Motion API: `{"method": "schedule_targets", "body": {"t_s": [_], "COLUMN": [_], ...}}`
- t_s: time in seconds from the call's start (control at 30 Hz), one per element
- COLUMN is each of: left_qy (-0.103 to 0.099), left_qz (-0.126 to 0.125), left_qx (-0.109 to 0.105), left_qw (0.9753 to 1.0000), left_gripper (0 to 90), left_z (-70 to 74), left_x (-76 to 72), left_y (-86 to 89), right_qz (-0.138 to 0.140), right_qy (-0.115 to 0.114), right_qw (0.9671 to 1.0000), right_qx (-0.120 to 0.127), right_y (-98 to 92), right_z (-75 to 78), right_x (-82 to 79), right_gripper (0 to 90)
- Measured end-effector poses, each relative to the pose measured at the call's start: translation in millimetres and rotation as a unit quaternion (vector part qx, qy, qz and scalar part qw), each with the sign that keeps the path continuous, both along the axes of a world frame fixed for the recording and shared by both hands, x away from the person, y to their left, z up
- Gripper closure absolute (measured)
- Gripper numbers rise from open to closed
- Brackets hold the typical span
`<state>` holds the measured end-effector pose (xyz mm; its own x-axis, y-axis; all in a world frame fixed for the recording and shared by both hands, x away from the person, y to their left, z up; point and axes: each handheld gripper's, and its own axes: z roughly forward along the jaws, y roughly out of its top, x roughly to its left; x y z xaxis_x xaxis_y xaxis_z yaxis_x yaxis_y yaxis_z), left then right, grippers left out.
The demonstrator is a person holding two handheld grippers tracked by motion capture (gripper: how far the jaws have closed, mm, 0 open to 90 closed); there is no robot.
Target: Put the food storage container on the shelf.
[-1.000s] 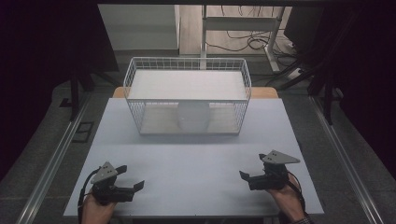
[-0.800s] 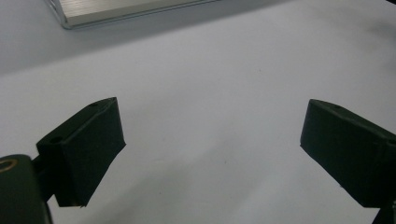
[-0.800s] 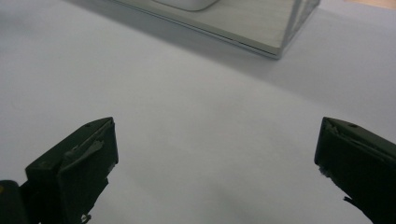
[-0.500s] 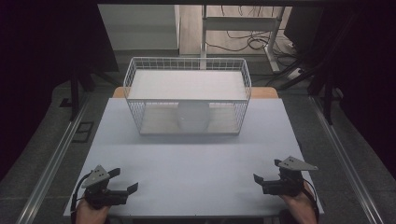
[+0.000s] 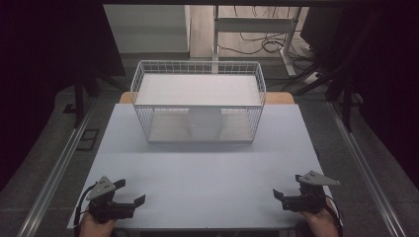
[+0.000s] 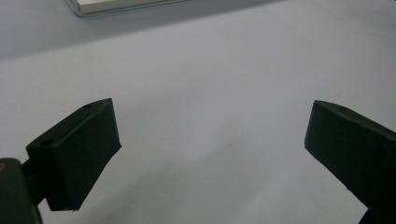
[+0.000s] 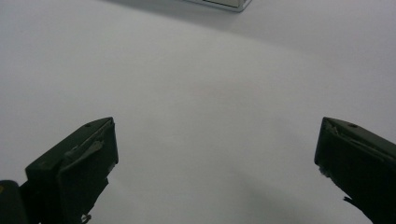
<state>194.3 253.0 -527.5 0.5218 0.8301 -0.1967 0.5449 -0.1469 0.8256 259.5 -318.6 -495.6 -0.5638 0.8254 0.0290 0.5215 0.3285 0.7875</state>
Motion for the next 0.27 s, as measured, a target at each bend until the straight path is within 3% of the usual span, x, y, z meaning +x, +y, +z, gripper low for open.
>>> {"method": "schedule_targets", "body": {"t_s": [0.27], "left_qy": [0.007], "left_qz": [0.004], "left_qx": [-0.005], "left_qw": [1.0000], "left_gripper": [3.1], "left_z": [-0.5], "left_x": [2.3], "left_y": [0.7], "right_qz": [0.003], "right_qy": [0.012], "right_qw": [0.9999], "right_qx": [-0.011], "right_y": [2.1], "right_z": [-1.6], "right_x": [1.8], "right_gripper": [0.4]}}
